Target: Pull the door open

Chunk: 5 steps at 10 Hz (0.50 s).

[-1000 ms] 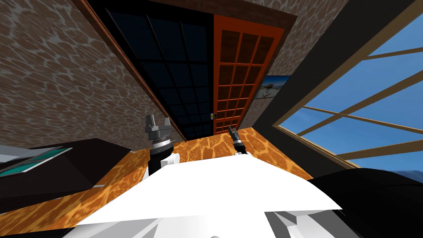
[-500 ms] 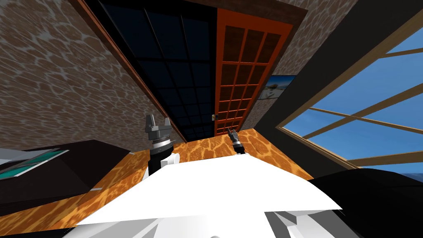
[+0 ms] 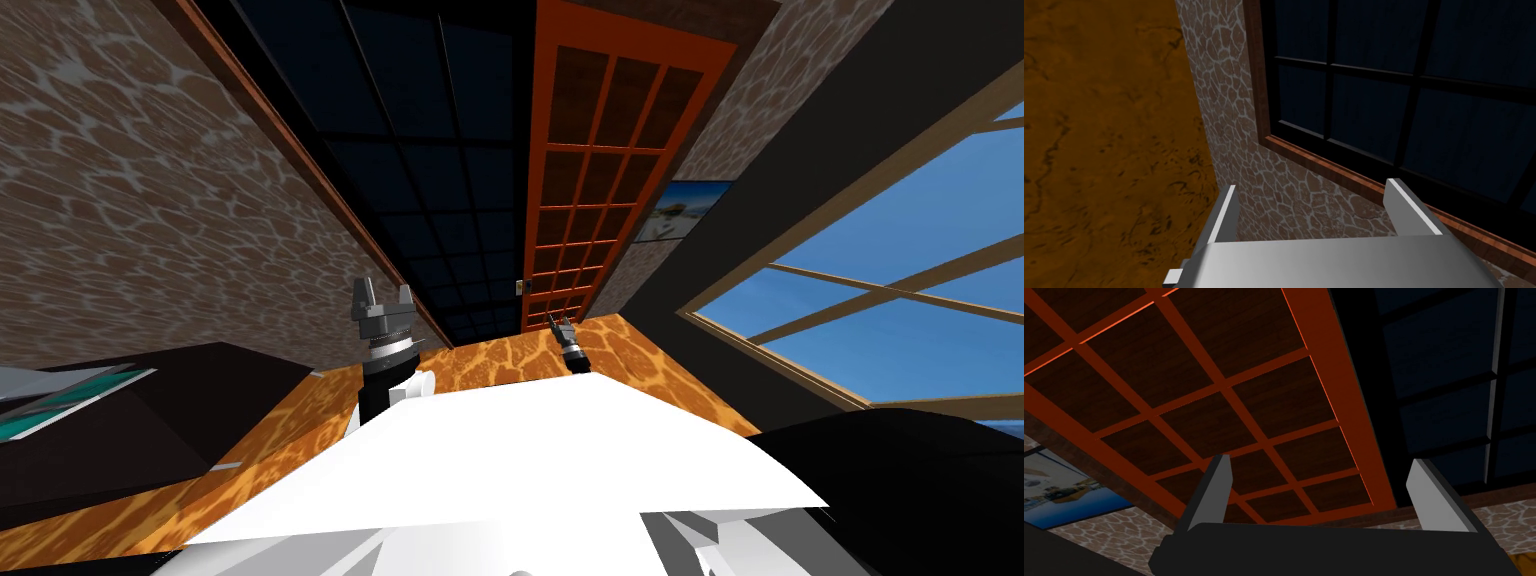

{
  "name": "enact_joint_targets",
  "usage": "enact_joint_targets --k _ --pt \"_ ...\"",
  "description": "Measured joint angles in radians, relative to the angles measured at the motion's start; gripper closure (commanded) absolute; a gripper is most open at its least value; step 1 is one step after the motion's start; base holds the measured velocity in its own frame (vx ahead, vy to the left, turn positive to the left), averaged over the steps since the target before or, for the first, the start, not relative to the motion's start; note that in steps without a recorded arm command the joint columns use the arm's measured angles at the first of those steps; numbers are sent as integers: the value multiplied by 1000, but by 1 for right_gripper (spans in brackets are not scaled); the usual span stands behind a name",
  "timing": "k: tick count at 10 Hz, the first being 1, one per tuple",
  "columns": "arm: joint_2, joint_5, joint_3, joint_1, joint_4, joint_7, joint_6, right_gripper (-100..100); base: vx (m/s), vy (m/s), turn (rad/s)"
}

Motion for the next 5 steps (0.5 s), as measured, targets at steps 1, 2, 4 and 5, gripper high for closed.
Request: enact_joint_targets --k 1,2,4,5 --pt "3 4 0 -4 20 20 -6 -100 103 22 11" --pt "4 8 -1 -7 39 40 -13 -100 102 17 15" --pt "8 15 -3 -19 80 79 -25 -100 102 24 13" --pt "11 18 -4 -26 106 99 -34 -100 100 12 13"
